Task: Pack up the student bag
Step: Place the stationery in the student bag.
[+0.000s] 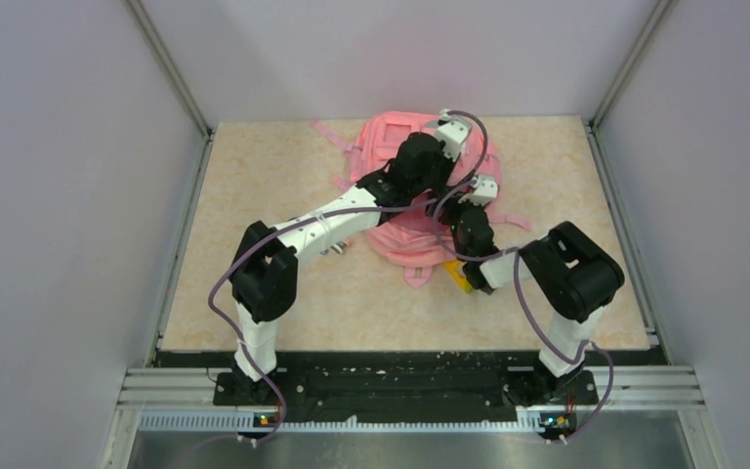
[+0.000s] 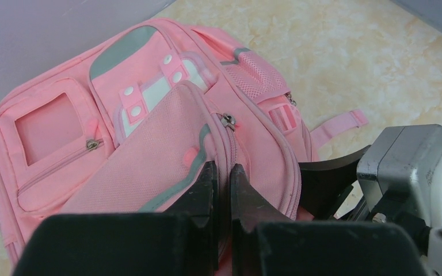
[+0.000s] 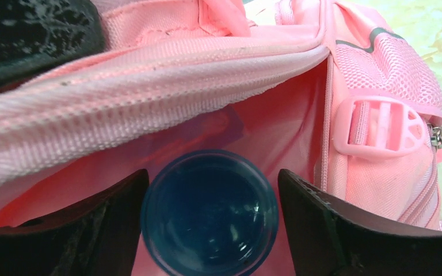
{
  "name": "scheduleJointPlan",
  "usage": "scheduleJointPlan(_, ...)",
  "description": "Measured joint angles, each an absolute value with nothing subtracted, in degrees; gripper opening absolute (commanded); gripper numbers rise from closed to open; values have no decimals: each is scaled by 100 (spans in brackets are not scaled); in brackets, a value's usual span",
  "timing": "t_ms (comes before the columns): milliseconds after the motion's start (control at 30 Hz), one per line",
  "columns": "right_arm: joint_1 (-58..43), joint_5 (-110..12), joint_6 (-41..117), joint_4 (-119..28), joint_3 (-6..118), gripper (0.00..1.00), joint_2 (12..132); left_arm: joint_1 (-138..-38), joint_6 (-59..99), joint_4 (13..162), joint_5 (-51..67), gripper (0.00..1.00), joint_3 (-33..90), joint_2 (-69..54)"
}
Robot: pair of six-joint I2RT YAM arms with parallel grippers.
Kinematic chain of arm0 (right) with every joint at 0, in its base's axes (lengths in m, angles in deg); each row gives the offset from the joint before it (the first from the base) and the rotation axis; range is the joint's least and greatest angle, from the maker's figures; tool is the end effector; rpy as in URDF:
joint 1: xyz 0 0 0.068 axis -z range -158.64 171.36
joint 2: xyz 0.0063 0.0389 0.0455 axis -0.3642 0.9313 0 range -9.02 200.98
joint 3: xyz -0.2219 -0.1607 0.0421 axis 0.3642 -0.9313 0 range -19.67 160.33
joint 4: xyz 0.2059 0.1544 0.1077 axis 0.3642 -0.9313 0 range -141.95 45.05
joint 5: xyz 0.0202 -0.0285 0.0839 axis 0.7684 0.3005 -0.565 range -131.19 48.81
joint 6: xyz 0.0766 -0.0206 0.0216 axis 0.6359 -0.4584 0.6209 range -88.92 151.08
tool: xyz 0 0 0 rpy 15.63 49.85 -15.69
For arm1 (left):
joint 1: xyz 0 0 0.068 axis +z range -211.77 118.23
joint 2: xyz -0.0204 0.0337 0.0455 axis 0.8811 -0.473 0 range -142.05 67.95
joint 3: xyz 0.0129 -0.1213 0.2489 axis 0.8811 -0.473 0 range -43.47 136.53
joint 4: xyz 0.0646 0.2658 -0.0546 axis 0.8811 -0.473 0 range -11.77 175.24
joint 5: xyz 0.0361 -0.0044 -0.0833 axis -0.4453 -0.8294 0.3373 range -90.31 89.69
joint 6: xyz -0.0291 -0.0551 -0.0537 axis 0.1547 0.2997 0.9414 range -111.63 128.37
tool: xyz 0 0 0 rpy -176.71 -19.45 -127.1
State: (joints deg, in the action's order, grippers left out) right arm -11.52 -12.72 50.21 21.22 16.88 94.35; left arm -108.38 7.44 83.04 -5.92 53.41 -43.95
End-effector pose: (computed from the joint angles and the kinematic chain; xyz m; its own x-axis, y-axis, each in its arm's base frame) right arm 0.3359 0.1766 0.1544 -0.0342 0.3209 -0.9465 -0.0695 0.9440 0.3226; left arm 0.3686 -0.3796 0.3093 -0.1927 0.2271 -0.9546 0.6623 0.7480 0.0443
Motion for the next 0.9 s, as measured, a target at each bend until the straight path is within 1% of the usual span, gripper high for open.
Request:
scheduleJointPlan(133, -1152, -1350, 5094, 1952, 1669, 95, 9404, -10834, 785, 8251, -596, 0, 5341, -4392)
scheduleJointPlan(233, -1152, -1460, 5063, 1757, 1599, 98, 9197, -10834, 809, 8230, -596, 0, 5341, -4371)
scheduleJointPlan(400, -1152, -1626, 4973, 1309, 1396, 98, 8558, -10838, 844, 8177, -599, 0, 5341, -4288)
scheduleJointPlan(567, -1152, -1720, 4956, 990, 1055, 96, 7909, -10856, 846, 8079, -594, 0, 5341, -4229)
scheduleJointPlan(867, -1152, -2080, 5065, 164, 626, 96, 7096, -10871, 844, 8002, -590, 0, 5338, -4213)
scheduleJointPlan(900, -1152, -2115, 5076, 54, 591, 96, 6985, -10871, 842, 8000, -588, 5, 5338, -4213)
